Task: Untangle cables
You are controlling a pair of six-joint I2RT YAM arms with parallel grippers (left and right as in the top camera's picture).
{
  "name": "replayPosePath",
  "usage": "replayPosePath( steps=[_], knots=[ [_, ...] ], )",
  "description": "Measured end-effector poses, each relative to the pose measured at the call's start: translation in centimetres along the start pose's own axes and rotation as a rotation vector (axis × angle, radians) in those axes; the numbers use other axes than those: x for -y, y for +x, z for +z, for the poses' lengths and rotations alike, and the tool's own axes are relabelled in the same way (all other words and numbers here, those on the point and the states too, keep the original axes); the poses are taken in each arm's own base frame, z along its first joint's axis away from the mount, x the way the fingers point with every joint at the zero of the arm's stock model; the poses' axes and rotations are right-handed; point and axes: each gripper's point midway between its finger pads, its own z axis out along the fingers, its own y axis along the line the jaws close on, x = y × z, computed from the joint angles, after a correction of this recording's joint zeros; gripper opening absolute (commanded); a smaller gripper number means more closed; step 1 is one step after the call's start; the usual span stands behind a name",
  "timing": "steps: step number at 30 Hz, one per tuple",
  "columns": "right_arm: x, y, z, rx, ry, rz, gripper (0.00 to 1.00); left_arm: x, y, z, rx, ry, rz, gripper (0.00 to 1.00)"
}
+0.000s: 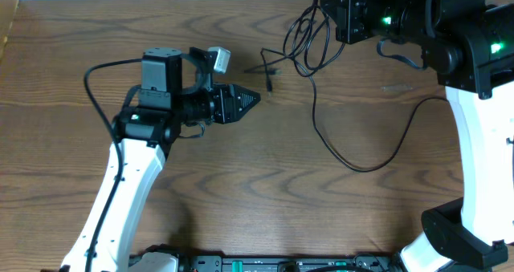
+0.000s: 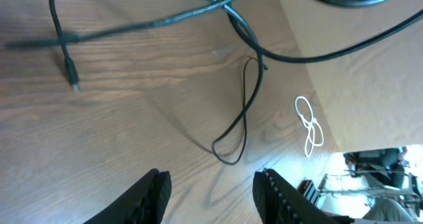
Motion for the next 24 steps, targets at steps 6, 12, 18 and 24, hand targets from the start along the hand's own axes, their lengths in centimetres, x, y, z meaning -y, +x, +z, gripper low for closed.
replayPosePath(
  steps=[6,12,18,24],
  knots=[
    [0.0,-0.1,0.0,0.003,0.0,0.0,0.01,1.3,-0.9,1.1,0.026,0.063,0.078,0.46],
    [0.0,-0.3,0.0,0.013,-0.002,-0.004,0.01,4.0,0.5,4.0,-0.031,0.142,0.15,0.46],
    [-0.1,-0.4,0.0,0.017,-0.001,-0.005,0.01,4.7,2.8,8.6,-0.112,0.157,0.184,0.46],
    [-0.1,-0.4,0.0,0.017,-0.002,-0.003,0.01,5.1,2.9,9.7,-0.111,0.158,0.193,0.46]
  ],
)
